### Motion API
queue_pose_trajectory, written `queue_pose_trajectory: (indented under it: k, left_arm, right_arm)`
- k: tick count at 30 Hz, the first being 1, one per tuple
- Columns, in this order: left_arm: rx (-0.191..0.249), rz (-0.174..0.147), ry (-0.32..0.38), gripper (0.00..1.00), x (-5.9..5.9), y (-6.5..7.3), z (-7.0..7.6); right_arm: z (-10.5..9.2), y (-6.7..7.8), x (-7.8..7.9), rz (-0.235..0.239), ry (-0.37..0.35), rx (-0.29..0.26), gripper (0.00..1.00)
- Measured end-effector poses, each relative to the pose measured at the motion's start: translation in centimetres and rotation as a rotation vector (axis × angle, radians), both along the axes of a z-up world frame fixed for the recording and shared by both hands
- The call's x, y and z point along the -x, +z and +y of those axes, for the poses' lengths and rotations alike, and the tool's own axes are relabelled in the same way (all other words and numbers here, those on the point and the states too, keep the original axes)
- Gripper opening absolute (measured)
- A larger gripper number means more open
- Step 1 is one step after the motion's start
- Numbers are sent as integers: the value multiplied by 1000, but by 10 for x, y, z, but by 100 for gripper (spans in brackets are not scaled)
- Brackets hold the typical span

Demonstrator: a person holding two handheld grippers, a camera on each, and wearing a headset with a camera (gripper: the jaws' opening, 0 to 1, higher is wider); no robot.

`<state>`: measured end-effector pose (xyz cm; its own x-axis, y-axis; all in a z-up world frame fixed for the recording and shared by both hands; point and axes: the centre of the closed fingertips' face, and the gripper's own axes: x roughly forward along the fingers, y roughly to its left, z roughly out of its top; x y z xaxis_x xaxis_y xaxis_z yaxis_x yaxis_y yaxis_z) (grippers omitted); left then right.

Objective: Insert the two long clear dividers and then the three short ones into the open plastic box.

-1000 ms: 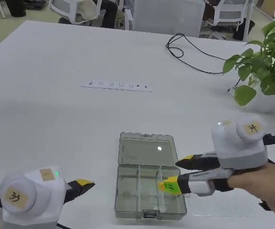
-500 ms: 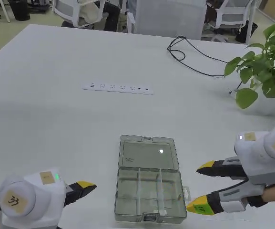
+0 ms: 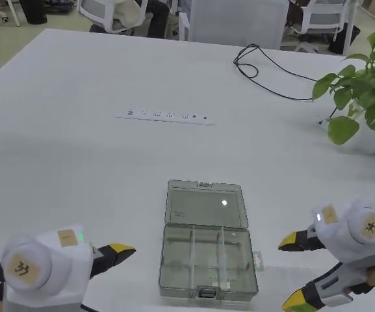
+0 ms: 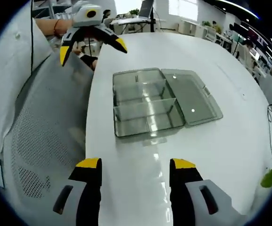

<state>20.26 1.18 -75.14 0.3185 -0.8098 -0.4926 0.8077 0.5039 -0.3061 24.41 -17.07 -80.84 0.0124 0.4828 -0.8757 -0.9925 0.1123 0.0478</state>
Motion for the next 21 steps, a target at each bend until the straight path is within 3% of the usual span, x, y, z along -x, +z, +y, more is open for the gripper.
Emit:
queue_pose_trajectory:
  k: [3, 10, 19, 21]
  left_arm:
    - [2, 0, 2, 100, 0, 0, 0]
    - [0, 4, 3, 100, 1, -2, 1]
    - [1, 9, 6, 100, 1, -3, 3]
    - [1, 9, 7, 100, 1, -3, 4]
  right_arm:
    - [-4, -13, -1, -16, 49, 50, 56]
    - [-7, -34, -9, -24, 80, 111, 49]
    - [-11, -50, -11, -35, 129, 174, 46]
    - [-11, -48, -15, -52, 124, 175, 42]
